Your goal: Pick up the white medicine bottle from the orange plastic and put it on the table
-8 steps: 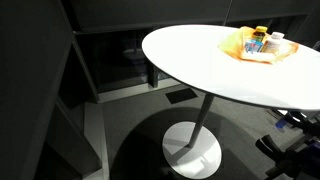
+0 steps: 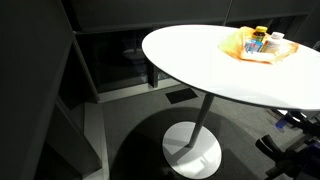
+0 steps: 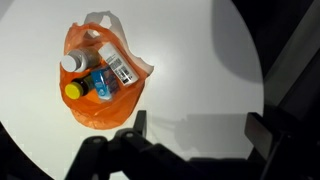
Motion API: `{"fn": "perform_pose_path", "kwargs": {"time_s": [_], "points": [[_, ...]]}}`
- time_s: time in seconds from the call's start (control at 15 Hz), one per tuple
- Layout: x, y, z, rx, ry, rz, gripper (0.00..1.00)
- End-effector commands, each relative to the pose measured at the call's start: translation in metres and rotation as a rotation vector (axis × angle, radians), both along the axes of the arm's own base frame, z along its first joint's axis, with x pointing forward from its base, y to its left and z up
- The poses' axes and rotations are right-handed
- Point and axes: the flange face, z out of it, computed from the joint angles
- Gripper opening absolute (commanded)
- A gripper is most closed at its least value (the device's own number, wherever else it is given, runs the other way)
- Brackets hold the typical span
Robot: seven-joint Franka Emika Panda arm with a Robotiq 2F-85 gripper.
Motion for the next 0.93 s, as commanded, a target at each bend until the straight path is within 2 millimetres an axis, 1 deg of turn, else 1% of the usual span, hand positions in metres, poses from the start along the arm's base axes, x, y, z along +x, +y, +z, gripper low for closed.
{"fn": "perform_pose_path", "kwargs": {"time_s": [0.0,0.2,0.4,0.53,0.67,0.87], "points": [[0.015,-0.012,0.016,-0.021,-0.011,-0.02,1.0],[0.031,-0.036,0.024,-0.008,-0.04,-0.043,1.0],[0.046,-0.068,0.025,0.038,-0.062,-0.067,1.0],[0.056,-0.096,0.02,0.069,-0.066,-0.1,1.0],[0.064,-0.129,0.011,0.07,-0.054,-0.152,1.0],[0.074,-0.181,-0.009,0.083,0.0,-0.261,1.0]]}}
